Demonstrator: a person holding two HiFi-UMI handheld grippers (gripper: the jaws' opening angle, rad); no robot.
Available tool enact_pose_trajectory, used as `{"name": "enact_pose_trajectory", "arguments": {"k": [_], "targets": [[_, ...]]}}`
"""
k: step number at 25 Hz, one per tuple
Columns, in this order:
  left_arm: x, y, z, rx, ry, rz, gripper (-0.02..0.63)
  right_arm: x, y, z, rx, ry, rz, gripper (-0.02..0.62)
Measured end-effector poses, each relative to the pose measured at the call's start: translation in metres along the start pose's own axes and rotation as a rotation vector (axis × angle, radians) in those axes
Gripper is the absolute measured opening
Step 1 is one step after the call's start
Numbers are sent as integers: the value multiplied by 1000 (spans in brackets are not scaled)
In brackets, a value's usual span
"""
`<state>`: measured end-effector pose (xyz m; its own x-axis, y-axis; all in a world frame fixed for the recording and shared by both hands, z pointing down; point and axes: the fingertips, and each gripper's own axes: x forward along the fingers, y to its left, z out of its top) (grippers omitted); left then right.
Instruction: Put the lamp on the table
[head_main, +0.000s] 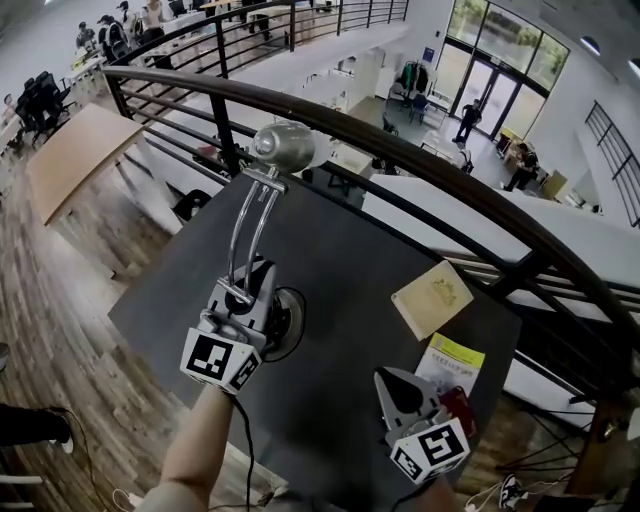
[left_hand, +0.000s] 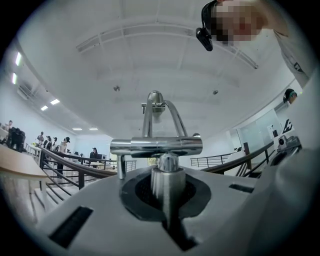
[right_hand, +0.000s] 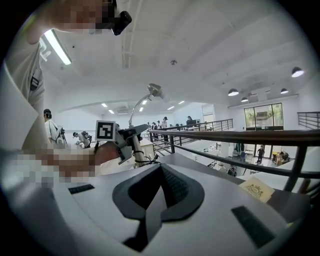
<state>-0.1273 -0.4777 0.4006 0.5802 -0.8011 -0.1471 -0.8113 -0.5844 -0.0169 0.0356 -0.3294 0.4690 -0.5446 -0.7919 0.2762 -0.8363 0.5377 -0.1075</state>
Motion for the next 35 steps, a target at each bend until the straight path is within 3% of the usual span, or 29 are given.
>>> {"name": "enact_pose_trajectory", "arguments": {"k": [6, 10, 19, 26, 35], "targets": [[42, 24, -53, 5, -2, 54, 1, 35, -30, -37, 49, -28, -20, -2], [61, 32, -87, -33, 0, 32, 2, 63, -54, -53, 27, -41, -58, -2], [75, 27, -155, -25, 75, 20, 1, 96, -95, -92, 32, -44, -96, -1], [81, 29, -180, -32, 98, 20, 2, 102, -96, -109, 37, -19, -95, 0], [82, 28, -184, -31, 93, 16, 2, 111, -89, -123, 71, -25, -87, 0]]}}
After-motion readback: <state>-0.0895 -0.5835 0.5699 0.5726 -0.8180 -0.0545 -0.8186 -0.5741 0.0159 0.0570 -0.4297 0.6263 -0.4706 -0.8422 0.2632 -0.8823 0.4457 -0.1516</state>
